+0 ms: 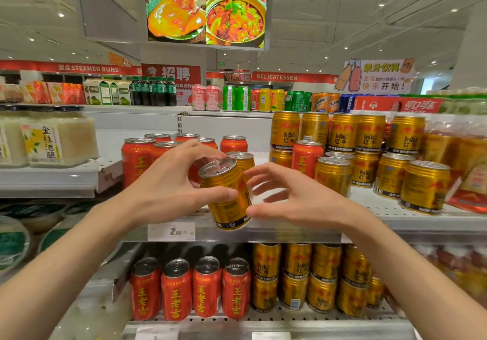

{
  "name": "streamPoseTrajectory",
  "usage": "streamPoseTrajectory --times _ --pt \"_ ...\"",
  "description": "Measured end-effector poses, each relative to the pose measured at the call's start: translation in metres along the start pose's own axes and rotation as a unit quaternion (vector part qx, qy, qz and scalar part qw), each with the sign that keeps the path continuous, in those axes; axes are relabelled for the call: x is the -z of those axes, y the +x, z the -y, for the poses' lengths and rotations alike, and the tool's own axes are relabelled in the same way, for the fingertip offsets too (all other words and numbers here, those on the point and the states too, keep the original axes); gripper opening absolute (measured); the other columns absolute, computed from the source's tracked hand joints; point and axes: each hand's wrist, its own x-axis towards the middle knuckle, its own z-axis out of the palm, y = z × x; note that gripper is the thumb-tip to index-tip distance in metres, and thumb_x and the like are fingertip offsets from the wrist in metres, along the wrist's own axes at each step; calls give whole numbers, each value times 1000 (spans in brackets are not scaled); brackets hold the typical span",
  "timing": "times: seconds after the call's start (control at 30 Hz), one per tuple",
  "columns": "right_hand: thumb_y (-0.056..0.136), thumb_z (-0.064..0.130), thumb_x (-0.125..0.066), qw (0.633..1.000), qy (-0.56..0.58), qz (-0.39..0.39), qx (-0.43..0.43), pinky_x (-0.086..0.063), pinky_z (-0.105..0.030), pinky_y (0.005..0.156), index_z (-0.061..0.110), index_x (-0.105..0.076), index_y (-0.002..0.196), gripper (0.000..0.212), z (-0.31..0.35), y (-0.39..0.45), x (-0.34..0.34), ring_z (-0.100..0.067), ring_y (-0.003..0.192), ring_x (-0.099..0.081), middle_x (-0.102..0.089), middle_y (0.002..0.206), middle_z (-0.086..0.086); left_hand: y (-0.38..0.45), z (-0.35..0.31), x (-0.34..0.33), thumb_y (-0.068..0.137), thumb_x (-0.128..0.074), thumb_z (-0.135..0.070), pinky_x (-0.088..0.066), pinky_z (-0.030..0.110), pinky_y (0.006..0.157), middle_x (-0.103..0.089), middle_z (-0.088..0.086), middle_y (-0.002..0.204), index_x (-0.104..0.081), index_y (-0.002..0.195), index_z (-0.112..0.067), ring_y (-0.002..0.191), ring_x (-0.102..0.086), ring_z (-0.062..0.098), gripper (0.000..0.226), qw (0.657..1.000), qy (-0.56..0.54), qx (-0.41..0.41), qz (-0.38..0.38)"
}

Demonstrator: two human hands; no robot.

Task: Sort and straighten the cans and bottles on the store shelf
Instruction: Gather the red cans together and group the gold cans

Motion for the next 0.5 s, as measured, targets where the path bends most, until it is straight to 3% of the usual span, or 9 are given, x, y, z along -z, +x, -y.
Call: streamPoseTrajectory --times 0.13,0.27,0.4,0.5 --pt "77 50 -82 1000 8 -27 5 -57 -26 94 38 -47 138 71 -6 -13 4 2 112 -60 -63 123 18 16 -18 -22 69 -73 -66 -53 19 76 -53 -25 112 -59 127 -42 94 -59 -4 64 1000 -24 -7 -5" --pt "76 43 -85 996 -5 -90 7 -57 -24 92 33 -50 134 69 -18 -31 19 3 103 -63 -67 115 17 33 -36 -44 68 -75 -62 -50 10 69 -54 -23 116 -60 127 -40 90 -61 -8 65 997 -67 -23 -2" --pt "74 43 -86 992 -9 -128 -4 -58 -28 90 30 -54 132 67 -34 -55 44 -2 101 -67 -70 113 14 54 -59 -69 69 -74 -60 -52 12 69 -57 -25 113 -65 121 -40 94 -60 -6 56 993 -106 -54 15" --pt "74 48 -84 989 -18 -147 -24 -58 -28 90 33 -55 133 68 -44 -75 65 -2 101 -68 -70 113 15 73 -74 -85 74 -69 -63 -58 21 78 -59 -22 118 -63 128 -36 106 -58 -3 60 990 -110 -83 36"
